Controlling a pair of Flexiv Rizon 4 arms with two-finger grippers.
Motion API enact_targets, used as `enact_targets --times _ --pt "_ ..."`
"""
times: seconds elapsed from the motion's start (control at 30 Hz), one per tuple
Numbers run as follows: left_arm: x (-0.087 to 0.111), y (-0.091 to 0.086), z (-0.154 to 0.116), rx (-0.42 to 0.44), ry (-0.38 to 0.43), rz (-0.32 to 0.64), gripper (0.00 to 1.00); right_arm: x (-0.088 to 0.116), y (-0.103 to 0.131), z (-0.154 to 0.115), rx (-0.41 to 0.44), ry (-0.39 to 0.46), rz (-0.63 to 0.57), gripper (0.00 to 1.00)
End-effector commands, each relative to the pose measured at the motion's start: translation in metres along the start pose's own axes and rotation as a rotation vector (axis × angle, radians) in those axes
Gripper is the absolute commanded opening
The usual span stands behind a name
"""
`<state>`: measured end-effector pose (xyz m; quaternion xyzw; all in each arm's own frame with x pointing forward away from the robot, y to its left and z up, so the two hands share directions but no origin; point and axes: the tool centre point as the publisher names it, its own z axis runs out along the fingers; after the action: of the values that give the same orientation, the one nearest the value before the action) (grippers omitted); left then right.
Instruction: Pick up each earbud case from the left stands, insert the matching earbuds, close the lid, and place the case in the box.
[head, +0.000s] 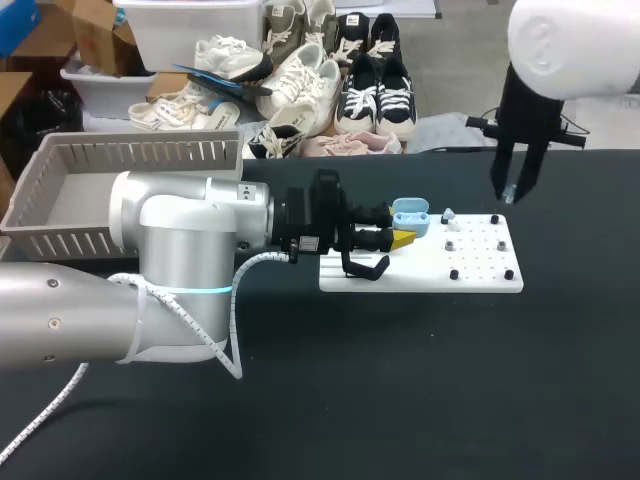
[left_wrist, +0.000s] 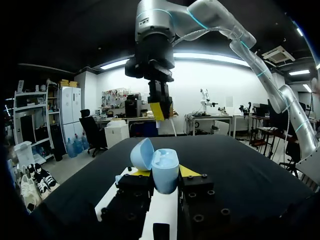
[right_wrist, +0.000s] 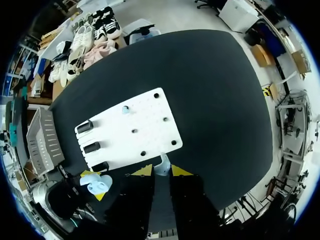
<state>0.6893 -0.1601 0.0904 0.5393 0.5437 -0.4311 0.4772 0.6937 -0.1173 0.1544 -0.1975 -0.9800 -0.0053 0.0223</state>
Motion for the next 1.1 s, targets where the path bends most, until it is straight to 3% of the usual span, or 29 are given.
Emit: enact_targets --times 0.03,0.3,0.43,0.67,1.1 --pt "0.000 -0.001 0.000 -0.006 -0.002 0.001 0.00 0.021 -0.005 -0.012 -0.024 -0.045 0.018 0.00" --pt "0.000 -0.001 0.000 -0.006 -0.002 0.001 0.00 0.044 0.012 -0.029 -0.006 -0.080 0.051 0.00" --pt "0.000 -0.001 0.000 -0.006 -0.002 0.001 0.00 0.056 0.022 -0.034 -0.077 -0.070 0.050 0.00" --pt "0.000 -0.001 0.000 -0.006 -0.002 0.001 0.00 0.072 0.043 -0.039 -0.098 -0.076 0.053 0.00" --pt "0.000 -0.001 0.000 -0.006 -0.002 0.001 0.00 0.086 0.081 -0.033 -0.094 -0.122 0.078 0.00"
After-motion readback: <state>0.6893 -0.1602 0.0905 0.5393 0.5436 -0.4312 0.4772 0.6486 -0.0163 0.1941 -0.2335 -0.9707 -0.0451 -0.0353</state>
